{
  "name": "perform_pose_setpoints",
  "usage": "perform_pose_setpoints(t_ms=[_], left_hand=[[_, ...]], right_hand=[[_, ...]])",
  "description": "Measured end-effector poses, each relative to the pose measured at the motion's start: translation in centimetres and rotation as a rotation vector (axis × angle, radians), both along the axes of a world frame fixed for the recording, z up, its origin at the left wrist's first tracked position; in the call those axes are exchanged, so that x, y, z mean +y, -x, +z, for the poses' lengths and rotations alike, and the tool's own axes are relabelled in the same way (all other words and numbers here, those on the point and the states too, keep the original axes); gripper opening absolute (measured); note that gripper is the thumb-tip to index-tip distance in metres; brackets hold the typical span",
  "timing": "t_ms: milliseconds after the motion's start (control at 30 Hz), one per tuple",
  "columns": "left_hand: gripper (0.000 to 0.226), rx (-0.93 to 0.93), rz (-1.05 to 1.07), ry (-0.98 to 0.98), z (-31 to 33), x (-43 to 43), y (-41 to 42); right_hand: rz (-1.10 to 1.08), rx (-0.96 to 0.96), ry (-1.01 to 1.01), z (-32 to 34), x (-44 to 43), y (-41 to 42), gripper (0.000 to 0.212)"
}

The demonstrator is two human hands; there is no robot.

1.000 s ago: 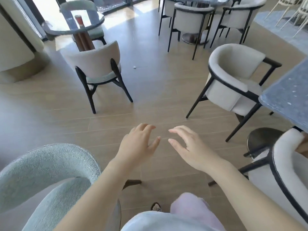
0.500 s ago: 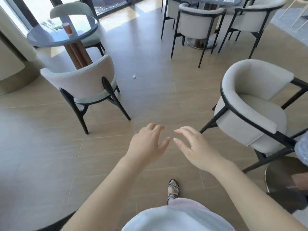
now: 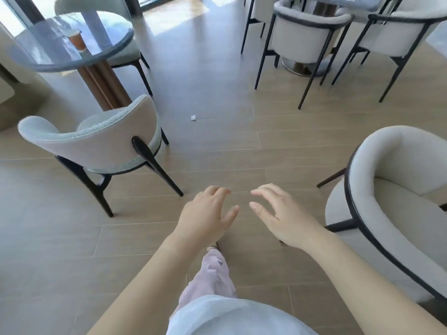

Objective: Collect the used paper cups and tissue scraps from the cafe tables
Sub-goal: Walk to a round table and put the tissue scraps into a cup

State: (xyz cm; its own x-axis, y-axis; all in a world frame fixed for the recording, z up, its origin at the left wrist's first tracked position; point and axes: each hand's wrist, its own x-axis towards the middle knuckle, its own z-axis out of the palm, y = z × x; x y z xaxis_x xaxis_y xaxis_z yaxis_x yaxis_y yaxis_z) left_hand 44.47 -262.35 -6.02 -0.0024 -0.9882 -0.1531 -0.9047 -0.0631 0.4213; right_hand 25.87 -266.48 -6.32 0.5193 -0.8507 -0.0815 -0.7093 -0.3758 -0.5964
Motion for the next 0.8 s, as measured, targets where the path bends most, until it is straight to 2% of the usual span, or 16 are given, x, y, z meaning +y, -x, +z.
perform_pose_setpoints(t_ms=[400,633,800], left_hand=[[0.045,-0.05,0.062,0.017,1.9,-25.4,-14.8],[0.043,-0.013,0.086,-0.029,0.6,-34.8,-19.7],[0.043,-0.032,0.079,-0.071,-1.0,-44.5,-22.1]], right_hand=[[0.066,-0.06,0.01,1.2,-26.2,-15.3,0.039],[0.098,-0.045,-0.052,-0.4,-36.4,-19.4,0.036],[0.129,-0.014,-0.07,-2.0,-46.5,-21.9,0.035]])
